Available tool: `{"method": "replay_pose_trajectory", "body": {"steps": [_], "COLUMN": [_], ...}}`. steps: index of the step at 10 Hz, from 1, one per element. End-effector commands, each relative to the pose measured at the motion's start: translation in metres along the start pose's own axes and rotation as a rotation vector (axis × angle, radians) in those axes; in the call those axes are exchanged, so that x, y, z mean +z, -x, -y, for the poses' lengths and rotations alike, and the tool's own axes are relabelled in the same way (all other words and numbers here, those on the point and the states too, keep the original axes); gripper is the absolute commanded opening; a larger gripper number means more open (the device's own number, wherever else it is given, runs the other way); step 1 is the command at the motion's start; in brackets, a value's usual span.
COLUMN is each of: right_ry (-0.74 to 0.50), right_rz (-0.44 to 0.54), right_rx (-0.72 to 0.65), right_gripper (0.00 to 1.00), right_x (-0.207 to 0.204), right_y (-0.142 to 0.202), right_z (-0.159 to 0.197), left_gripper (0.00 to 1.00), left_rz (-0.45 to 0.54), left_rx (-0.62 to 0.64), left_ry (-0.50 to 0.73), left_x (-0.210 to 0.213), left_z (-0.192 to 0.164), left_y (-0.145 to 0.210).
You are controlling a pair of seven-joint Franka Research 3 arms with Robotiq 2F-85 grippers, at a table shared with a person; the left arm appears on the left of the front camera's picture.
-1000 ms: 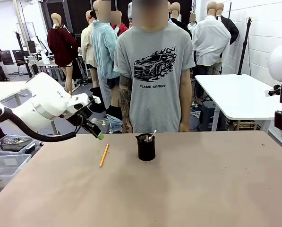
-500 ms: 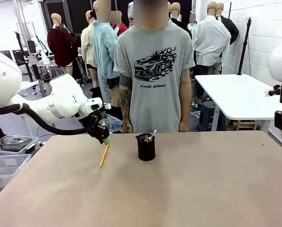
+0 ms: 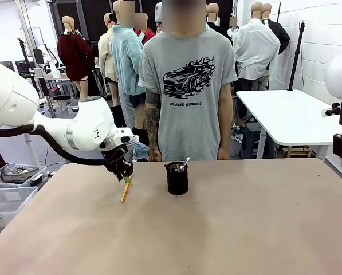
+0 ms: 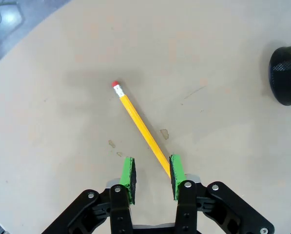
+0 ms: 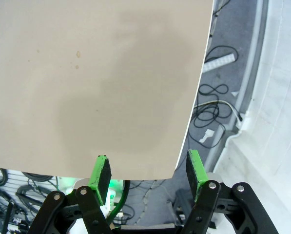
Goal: Place the pens into the pen holder.
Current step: Pick up a writing instrument from the table and place it into the Pen holder.
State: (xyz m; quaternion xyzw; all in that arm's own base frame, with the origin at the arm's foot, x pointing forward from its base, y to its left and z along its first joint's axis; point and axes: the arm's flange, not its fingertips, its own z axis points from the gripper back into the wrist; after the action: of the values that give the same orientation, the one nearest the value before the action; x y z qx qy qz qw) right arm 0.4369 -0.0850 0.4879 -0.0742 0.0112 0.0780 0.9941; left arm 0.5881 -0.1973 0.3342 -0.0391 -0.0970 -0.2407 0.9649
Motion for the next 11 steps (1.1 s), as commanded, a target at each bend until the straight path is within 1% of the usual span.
{"method": "replay_pose_trajectory", "body": {"steps": [1, 2, 3, 5, 7, 8, 9, 10, 11], "right_ry": [0.021, 0.021, 0.021, 0.021, 0.021, 0.021, 0.021, 0.021, 0.021], "right_rz": [-0.003, -0.003, -0.003, -0.003, -0.003, -0.003, -0.003, -0.003, -0.003], "right_rx": [0.02, 0.02, 0.02, 0.02, 0.02, 0.02, 0.02, 0.02, 0.02], "right_gripper": [0.78, 0.78, 0.78, 0.78, 0.78, 0.78, 0.78, 0.78, 0.78], "right_x": [-0.001, -0.001, -0.001, -0.001, -0.001, -0.001, -0.001, -0.001, -0.001], "right_y": [0.002, 0.002, 0.002, 0.002, 0.002, 0.002, 0.002, 0.002, 0.002], "right_z": [0.002, 0.002, 0.002, 0.002, 0.002, 0.002, 0.002, 0.002, 0.002], "left_gripper": [0.4, 0.4, 0.4, 0.4, 0.4, 0.34, 0.15, 0.0, 0.0], "left_rz": [-0.007, -0.004, -0.002, -0.033, -0.039, -0.065, -0.096, -0.121, -0.138], "left_rx": [0.028, 0.03, 0.023, 0.024, 0.021, 0.024, 0.009, -0.005, -0.027], "left_ry": [-0.014, -0.016, 0.009, 0.019, -0.006, 0.0, 0.005, 0.005, -0.029], "left_x": [-0.012, -0.015, -0.021, -0.036, -0.042, -0.045, -0.049, -0.049, -0.046], "left_z": [0.002, 0.002, 0.009, 0.011, 0.01, 0.008, 0.009, 0.012, 0.014], "left_y": [-0.003, -0.003, -0.004, -0.006, -0.011, -0.011, -0.01, -0.01, -0.009]}}
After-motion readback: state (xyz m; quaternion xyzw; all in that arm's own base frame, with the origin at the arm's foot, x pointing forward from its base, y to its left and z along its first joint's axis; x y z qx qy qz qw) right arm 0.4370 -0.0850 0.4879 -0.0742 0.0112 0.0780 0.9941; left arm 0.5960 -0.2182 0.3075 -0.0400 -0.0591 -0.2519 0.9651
